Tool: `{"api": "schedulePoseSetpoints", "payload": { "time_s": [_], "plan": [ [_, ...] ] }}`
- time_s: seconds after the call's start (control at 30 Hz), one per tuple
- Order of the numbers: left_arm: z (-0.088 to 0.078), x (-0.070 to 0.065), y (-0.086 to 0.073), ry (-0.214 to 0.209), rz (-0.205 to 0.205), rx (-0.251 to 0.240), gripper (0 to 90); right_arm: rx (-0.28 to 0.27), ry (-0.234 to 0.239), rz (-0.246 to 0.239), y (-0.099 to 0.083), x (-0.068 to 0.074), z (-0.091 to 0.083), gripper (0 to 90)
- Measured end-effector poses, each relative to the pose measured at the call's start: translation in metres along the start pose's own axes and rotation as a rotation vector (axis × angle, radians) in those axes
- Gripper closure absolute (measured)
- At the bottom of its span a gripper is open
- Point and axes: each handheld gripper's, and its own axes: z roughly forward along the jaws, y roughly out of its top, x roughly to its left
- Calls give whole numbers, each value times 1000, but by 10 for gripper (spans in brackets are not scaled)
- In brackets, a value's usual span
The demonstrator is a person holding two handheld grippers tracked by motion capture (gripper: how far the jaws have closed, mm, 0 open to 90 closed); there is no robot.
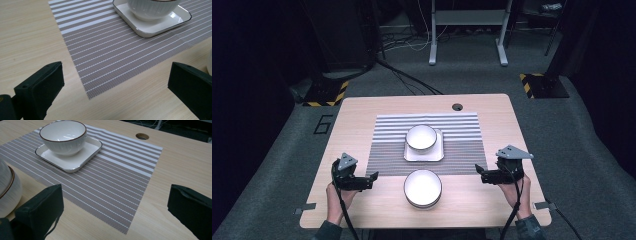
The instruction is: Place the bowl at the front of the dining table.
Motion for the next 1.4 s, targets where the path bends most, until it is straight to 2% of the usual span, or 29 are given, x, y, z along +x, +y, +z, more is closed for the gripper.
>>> {"api": "schedulePoseSetpoints", "payload": {
  "time_s": [0.17,0.87,1.4],
  "plan": [
    [-6,5,-11,20,-25,-2,1,5,-16,16,-10,-6,-5,0],
    [-21,27,-46,99,-82,18,2,30,-80,94,-49,-27,-18,0],
    [-24,44,-70,144,-121,75,3,77,-122,147,-77,-39,-21,0]
  ]
}}
